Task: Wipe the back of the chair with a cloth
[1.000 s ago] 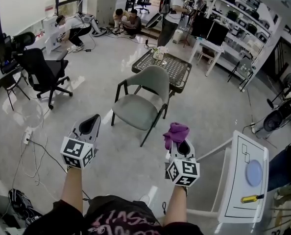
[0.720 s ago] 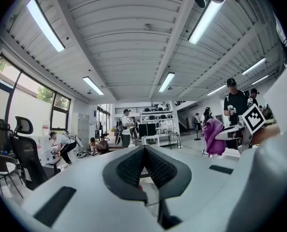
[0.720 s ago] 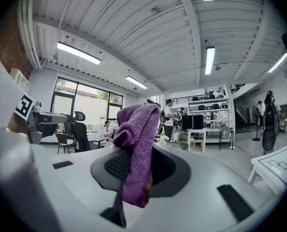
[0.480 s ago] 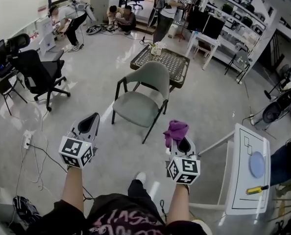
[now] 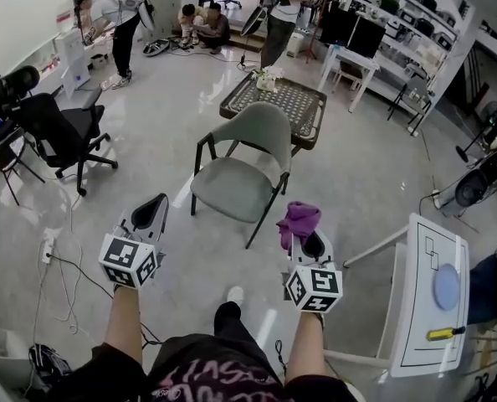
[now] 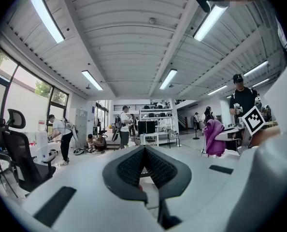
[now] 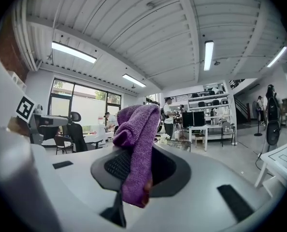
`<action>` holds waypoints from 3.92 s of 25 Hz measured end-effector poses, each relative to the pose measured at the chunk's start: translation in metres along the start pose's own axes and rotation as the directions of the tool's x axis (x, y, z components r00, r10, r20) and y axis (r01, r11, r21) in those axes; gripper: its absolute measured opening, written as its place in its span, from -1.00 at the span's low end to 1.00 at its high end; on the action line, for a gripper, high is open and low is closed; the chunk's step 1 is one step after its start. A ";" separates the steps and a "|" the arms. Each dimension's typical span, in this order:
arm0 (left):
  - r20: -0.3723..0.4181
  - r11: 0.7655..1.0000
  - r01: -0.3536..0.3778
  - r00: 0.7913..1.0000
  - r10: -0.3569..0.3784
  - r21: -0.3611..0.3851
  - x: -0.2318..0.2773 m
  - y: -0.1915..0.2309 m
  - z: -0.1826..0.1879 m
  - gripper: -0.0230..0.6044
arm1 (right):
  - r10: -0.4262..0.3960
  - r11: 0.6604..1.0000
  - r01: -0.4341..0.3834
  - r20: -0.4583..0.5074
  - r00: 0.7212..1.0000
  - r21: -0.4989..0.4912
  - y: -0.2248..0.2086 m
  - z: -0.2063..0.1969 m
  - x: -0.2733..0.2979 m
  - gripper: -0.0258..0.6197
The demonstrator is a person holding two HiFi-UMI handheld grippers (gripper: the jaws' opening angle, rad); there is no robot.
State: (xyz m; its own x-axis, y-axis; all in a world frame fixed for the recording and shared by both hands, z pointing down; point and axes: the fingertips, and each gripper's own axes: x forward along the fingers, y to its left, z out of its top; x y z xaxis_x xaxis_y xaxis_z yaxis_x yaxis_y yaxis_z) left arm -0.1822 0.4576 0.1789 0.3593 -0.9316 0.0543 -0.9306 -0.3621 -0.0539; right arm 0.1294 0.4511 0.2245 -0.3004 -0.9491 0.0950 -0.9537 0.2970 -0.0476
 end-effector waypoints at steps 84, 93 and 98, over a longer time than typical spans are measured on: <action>-0.183 0.947 0.314 0.929 -0.321 -0.068 0.616 0.235 -0.149 -0.90 | -0.229 0.973 0.227 -0.139 0.963 -0.034 -0.152 -0.049 0.575 -0.63; -0.211 0.955 0.295 0.932 -0.293 -0.027 0.644 0.221 -0.174 -0.90 | -0.182 0.983 0.185 -0.156 0.971 0.009 -0.179 -0.083 0.609 -0.63; -0.229 0.960 0.281 0.934 -0.276 -0.010 0.651 0.215 -0.196 -0.90 | -0.165 0.983 0.175 -0.152 0.974 0.051 -0.187 -0.107 0.612 -0.63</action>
State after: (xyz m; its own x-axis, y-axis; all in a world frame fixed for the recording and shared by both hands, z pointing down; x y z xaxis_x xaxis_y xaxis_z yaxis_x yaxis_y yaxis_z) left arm -0.1621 -0.2205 0.3982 0.5762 -0.7628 0.2935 -0.7927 -0.6090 -0.0266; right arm 0.1220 -0.1743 0.3982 -0.1374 -0.9580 0.2517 -0.9894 0.1208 -0.0806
